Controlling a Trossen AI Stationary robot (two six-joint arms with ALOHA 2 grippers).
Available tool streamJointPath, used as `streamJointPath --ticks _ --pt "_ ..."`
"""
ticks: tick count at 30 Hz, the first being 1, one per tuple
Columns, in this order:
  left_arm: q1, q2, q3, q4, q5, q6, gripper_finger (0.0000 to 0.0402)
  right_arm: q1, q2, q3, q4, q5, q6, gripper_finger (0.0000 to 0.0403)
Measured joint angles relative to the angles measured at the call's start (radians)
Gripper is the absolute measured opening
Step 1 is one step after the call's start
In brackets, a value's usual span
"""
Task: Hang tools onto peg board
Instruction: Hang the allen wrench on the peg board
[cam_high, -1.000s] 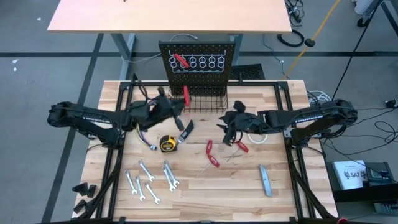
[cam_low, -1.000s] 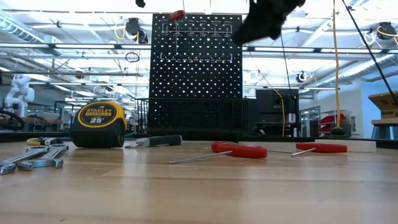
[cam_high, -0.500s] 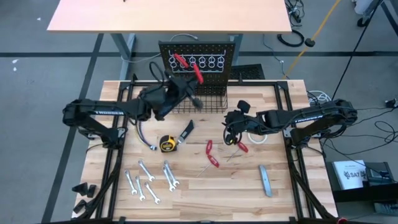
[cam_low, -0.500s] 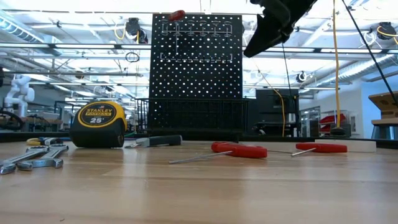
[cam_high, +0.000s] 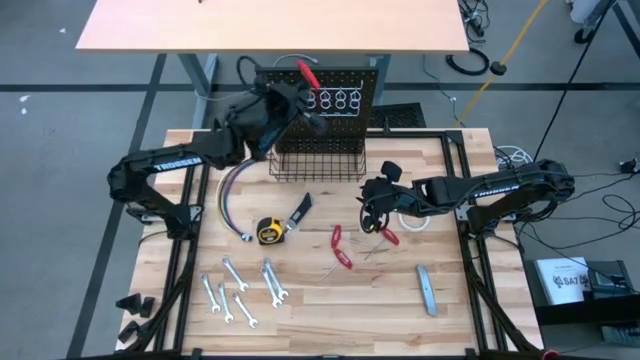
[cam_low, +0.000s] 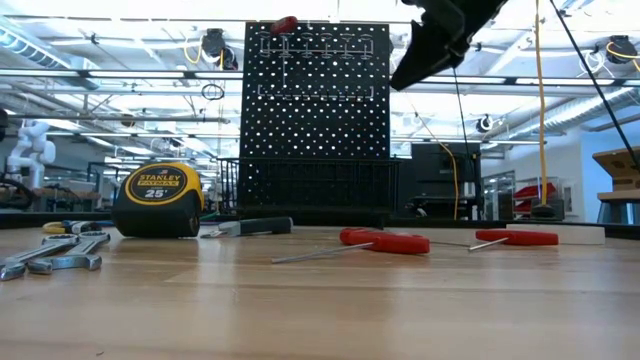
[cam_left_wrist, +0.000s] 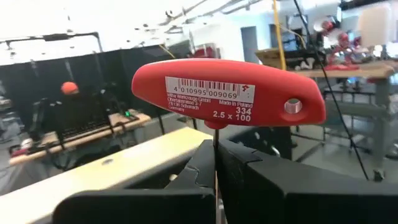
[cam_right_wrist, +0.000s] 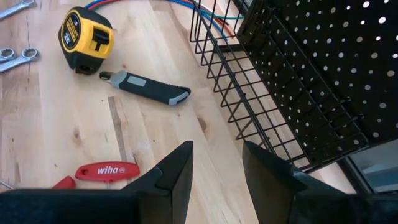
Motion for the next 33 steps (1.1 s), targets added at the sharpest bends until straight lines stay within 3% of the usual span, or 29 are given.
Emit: streamJointPath --ticks 4,23,33 --pt "0.022 0.015 0.0 0.013 0.035 -0.003 0.0 0.0 0.0 0.0 0.002 0.0 0.001 0.0132" --pt "0.029 0.006 0.0 -0.048 0.006 -0.004 0.0 0.0 0.0 -0.001 0.001 0.0 -0.004 0.0132" --pt "0.078 0.006 -0.001 -0.11 0.029 -0.158 0.0 0.0 0.0 -0.001 0.005 -0.004 0.002 0.0132"
